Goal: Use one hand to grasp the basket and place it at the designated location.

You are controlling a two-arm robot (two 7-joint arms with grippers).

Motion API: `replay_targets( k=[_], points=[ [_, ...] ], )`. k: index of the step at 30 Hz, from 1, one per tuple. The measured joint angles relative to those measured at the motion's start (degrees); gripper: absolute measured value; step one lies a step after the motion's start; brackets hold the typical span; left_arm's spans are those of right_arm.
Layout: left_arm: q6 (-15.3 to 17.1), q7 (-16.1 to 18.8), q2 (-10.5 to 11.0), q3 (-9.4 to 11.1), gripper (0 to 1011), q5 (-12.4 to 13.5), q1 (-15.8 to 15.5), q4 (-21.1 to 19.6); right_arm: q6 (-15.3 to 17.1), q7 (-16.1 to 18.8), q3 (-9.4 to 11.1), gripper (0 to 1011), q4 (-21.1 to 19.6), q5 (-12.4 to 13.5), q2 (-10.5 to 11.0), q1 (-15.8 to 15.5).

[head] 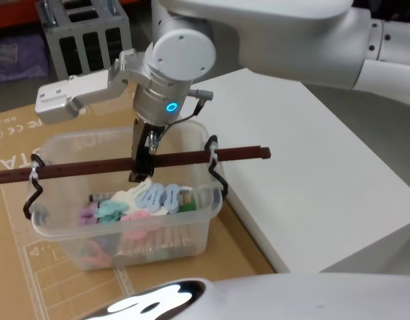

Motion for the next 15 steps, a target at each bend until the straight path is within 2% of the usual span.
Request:
replay_targets(
  k=[8,15],
  points=[
    [0.0,0.0,0.0,0.0,0,0.0,0.0,0.0,0.7,0.2,1.7,247,-1.7,1.6,1.6,0.5],
    [0.0,0.0,0.0,0.0,0,0.0,0.0,0.0,0.9,0.3,4.5,247,-3.5,5.0,4.3,1.2]
  ],
)
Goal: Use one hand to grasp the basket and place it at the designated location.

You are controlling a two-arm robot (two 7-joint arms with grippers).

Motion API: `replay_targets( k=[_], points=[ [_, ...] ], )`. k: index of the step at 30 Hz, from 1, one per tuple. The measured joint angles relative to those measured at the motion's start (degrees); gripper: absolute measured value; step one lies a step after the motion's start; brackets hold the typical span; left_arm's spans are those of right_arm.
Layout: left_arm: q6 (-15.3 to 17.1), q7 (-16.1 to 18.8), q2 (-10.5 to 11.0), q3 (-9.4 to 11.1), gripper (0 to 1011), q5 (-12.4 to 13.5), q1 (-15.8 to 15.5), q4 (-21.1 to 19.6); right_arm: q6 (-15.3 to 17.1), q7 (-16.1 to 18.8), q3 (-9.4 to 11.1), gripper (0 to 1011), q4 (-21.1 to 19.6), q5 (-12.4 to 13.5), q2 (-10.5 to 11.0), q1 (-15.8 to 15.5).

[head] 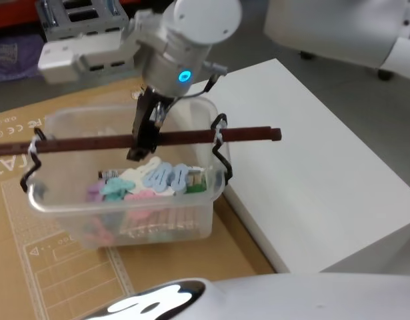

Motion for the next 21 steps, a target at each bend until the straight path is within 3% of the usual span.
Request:
replay_targets(
  k=[11,15,16,21],
  points=[
    [0.0,0.0,0.0,0.0,0,0.0,0.0,0.0,0.8,-0.3,5.5,247,-1.8,5.8,5.4,0.5],
    [0.0,0.0,0.0,0.0,0,0.0,0.0,0.0,1.7,-0.7,8.6,247,-2.5,8.1,8.9,0.5],
    [0.0,0.0,0.0,0.0,0,0.0,0.0,0.0,1.7,-0.7,8.6,247,-2.5,8.1,8.9,0.5],
    [0.0,0.0,0.0,0.0,0,0.0,0.0,0.0,2.5,-1.3,11.5,247,-3.4,9.5,12.8,0.3]
  ],
)
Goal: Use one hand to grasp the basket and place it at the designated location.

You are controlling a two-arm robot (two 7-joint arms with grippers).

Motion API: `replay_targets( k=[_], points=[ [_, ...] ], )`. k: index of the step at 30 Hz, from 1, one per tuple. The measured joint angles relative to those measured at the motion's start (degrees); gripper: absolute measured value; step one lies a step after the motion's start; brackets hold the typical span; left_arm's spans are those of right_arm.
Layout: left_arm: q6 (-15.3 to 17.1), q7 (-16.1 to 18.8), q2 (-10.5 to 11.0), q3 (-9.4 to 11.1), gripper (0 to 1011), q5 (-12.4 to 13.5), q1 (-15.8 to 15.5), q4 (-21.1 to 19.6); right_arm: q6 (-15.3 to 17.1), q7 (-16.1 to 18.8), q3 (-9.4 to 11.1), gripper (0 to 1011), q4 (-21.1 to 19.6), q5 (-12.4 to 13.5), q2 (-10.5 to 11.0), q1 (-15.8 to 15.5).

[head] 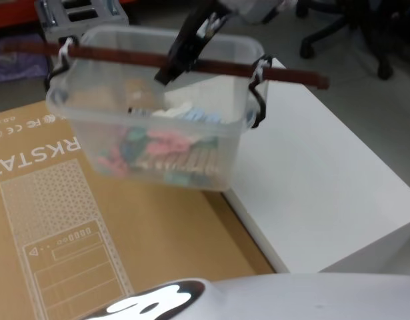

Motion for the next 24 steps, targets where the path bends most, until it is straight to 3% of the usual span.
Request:
replay_targets(
  k=[14,24],
  points=[
    [0.0,0.0,0.0,0.0,0,0.0,0.0,0.0,5.0,-3.2,6.3,247,-1.9,1.8,10.2,-1.8],
    [0.0,0.0,0.0,0.0,0,0.0,0.0,0.0,10.7,-5.1,8.9,247,-2.3,1.8,15.4,-3.5]
  ],
)
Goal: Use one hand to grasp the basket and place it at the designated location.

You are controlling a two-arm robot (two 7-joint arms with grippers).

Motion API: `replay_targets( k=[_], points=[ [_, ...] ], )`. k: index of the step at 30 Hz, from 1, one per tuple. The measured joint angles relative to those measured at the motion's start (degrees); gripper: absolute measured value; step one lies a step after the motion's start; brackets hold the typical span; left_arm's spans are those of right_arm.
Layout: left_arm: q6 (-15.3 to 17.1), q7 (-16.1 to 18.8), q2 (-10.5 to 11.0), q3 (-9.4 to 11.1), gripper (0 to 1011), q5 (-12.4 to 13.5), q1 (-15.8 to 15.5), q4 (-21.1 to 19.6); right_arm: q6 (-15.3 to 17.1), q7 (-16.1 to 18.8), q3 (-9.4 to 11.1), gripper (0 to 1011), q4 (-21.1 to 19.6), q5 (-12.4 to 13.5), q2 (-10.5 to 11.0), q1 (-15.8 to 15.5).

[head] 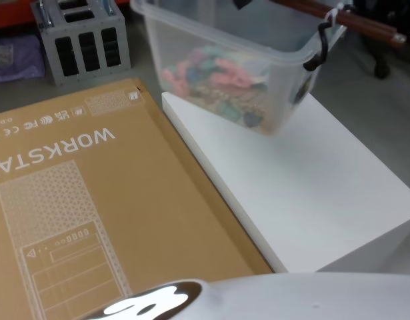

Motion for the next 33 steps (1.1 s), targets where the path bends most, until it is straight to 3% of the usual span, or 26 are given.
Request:
replay_targets(
  k=[6,14,20,33],
  points=[
    [0.0,0.0,0.0,0.0,0,0.0,0.0,0.0,4.2,-0.3,1.0,247,0.9,-0.7,1.8,-0.9],
    [0.0,0.0,0.0,0.0,0,0.0,0.0,0.0,9.1,0.3,1.4,247,2.6,-1.8,2.2,-1.7],
    [0.0,0.0,0.0,0.0,0,0.0,0.0,0.0,13.2,1.6,1.4,247,4.7,-3.3,1.2,-2.3],
    [0.0,0.0,0.0,0.0,0,0.0,0.0,0.0,16.1,2.9,0.8,247,8.5,-5.8,-1.4,-3.8]
  ],
)
